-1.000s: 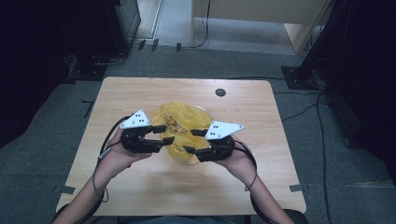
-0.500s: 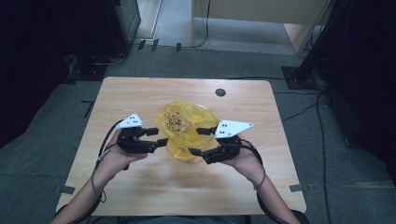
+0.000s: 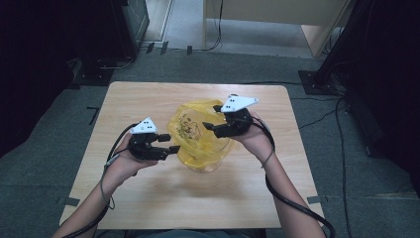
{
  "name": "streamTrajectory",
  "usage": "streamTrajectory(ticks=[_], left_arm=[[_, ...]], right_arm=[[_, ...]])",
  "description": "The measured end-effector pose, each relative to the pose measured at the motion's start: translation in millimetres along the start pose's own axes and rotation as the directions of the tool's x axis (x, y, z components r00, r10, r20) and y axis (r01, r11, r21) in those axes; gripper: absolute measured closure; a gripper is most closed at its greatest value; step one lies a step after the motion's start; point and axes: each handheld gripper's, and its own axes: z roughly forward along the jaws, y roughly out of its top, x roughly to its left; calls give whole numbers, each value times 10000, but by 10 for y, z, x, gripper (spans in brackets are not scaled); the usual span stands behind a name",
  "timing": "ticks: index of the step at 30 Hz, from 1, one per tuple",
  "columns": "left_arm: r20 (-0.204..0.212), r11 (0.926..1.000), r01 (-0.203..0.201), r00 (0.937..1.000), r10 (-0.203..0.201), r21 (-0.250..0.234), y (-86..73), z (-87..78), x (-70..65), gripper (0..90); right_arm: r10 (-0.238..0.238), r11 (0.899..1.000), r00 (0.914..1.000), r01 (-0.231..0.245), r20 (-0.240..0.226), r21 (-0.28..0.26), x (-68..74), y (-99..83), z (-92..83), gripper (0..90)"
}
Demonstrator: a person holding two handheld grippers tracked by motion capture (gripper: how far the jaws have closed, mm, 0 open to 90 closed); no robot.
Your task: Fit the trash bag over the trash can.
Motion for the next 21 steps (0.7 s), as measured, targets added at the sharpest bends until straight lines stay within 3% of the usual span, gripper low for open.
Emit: streamTrajectory(ticks=[5, 9, 11, 14, 16, 18, 19, 21], left_arm=[[296, 10000, 64, 9995, -63, -32, -9, 22, 63, 409], [598, 9994, -247, 9979, 260, -226, 33, -108, 92, 414], [786, 9977, -424, 9958, 465, -528, 105, -251, 102, 419], [593, 9882, -848, 9939, 930, -1277, 329, -383, 56, 422], [115, 9843, -1260, 9917, 1284, -1233, 507, -314, -10, 419], [-318, 9816, -1598, 9870, 1573, -1049, 643, -140, -50, 417], [-326, 9817, -1689, 9855, 1667, -882, 684, -33, -37, 420], [-766, 9815, -1907, 9790, 1889, -174, 721, 168, 51, 435]], right_arm=[[854, 9954, 9962, -860, 154, 433, -289, -135, 215, 299], [2031, 9768, 9776, -1984, -544, 805, -407, -229, 319, 289], [2286, 9697, 9717, -2220, -592, 1022, -416, -231, 331, 286], [2418, 9612, 9681, -2297, -654, 1528, -388, -216, 355, 278], [2461, 9571, 9669, -2316, -668, 1741, -363, -214, 381, 279], [2430, 9554, 9685, -2292, -546, 1860, -329, -218, 404, 282], [2524, 9524, 9658, -2371, -594, 1915, -314, -225, 416, 283], [2581, 9491, 9637, -2398, -680, 2042, -288, -244, 432, 283]])
